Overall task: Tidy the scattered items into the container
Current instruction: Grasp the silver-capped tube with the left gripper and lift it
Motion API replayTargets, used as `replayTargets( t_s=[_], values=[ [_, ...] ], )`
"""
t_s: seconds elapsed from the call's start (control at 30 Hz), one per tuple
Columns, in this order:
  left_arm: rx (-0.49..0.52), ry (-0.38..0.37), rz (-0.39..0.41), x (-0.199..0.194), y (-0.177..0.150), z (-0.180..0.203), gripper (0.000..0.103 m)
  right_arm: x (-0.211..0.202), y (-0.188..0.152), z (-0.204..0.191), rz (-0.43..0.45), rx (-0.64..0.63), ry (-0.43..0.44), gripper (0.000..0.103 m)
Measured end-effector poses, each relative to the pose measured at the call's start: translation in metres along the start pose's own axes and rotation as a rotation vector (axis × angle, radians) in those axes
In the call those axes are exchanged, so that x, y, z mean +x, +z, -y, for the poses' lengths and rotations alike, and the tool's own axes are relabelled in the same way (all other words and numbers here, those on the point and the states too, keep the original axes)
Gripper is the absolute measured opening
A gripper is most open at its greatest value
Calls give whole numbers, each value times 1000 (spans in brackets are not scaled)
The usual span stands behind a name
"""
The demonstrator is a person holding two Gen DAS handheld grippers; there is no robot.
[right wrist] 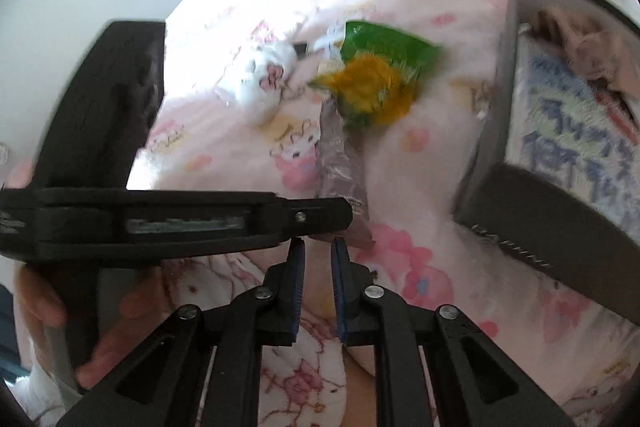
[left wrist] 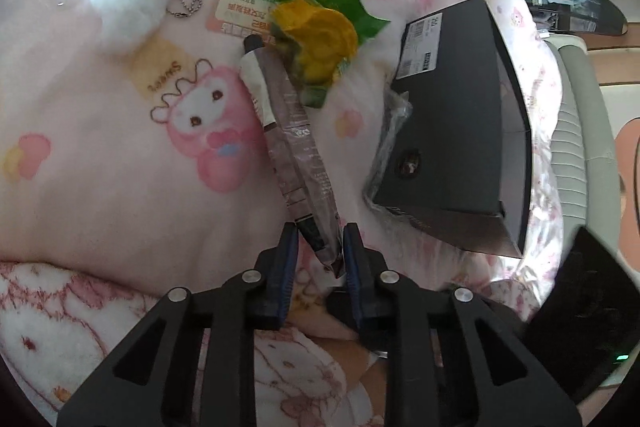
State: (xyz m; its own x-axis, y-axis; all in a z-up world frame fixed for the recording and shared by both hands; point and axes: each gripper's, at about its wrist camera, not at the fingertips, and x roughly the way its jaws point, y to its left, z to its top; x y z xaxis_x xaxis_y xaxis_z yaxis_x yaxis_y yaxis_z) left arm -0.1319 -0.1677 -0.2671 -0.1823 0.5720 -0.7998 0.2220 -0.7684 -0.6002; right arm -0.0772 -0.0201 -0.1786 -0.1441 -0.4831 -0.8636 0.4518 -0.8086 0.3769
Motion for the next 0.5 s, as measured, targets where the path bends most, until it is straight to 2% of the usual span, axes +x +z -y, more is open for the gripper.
replayTargets(
  t_s=[0.07, 0.2, 0.3, 0.43, 0.5],
  values=[
    [0, 15, 8, -3, 7, -3, 22, 19, 5, 0, -38, -13, -4, 18],
    [-100, 57, 94, -7, 24, -23, 22, 28, 5, -6, -4, -34, -15, 19],
    [-158, 59, 79, 7, 31, -34, 22, 35, 9, -10, 28, -72, -113, 20],
    [-161, 113, 77, 10, 31, -34, 26, 56, 14, 1, -38, -28, -76, 23],
    [-196, 97, 70, 8, 27, -41, 27, 63, 18, 3, -49, -10, -93, 29]
  ],
)
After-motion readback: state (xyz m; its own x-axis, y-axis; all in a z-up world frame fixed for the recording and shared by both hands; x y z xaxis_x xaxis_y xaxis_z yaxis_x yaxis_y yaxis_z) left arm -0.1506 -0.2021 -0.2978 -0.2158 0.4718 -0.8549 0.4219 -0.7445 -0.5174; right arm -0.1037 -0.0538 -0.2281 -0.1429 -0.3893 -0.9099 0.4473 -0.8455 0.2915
